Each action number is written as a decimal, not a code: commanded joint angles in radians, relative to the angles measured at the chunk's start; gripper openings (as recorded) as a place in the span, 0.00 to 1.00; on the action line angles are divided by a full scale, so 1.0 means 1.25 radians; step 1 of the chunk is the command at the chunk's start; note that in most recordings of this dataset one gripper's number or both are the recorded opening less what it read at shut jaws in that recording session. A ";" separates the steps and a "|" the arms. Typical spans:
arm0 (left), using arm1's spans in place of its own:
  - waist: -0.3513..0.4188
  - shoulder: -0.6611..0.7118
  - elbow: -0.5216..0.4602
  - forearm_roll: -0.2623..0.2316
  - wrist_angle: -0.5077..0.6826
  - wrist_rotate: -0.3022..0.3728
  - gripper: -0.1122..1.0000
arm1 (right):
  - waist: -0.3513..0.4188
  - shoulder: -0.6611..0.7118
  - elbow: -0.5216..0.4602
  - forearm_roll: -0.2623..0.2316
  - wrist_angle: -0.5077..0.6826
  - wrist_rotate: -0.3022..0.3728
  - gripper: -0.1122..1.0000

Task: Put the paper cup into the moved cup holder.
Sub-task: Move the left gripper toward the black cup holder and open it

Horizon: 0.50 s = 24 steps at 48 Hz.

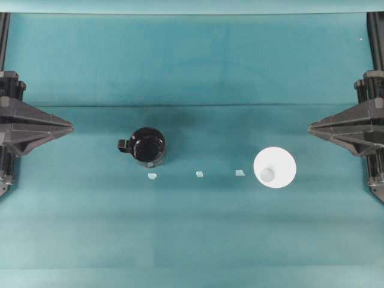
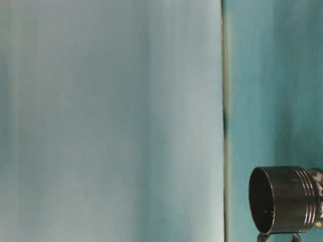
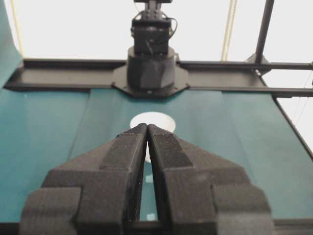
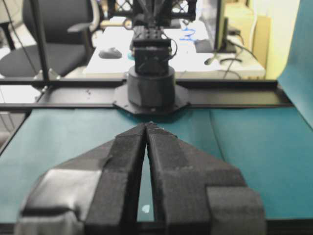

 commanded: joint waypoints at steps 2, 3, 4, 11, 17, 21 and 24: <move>-0.002 0.031 -0.006 0.009 0.031 -0.026 0.22 | 0.010 0.017 -0.010 0.006 0.009 0.002 0.25; -0.002 0.036 -0.007 0.009 0.039 -0.029 0.23 | 0.010 0.020 -0.010 0.010 0.021 0.005 0.27; -0.002 0.040 -0.010 0.010 0.047 -0.034 0.25 | 0.010 0.023 -0.011 0.012 0.036 0.007 0.28; -0.002 0.064 -0.025 0.010 0.071 -0.033 0.12 | 0.011 0.040 -0.032 0.016 0.150 0.034 0.14; -0.002 0.070 -0.025 0.010 0.080 -0.033 0.11 | 0.012 0.037 -0.040 0.015 0.189 0.039 0.12; -0.002 0.080 -0.025 0.010 0.103 -0.034 0.11 | 0.012 0.037 -0.040 0.015 0.196 0.042 0.12; -0.002 0.093 -0.025 0.010 0.129 -0.036 0.11 | 0.012 0.037 -0.040 0.015 0.199 0.043 0.12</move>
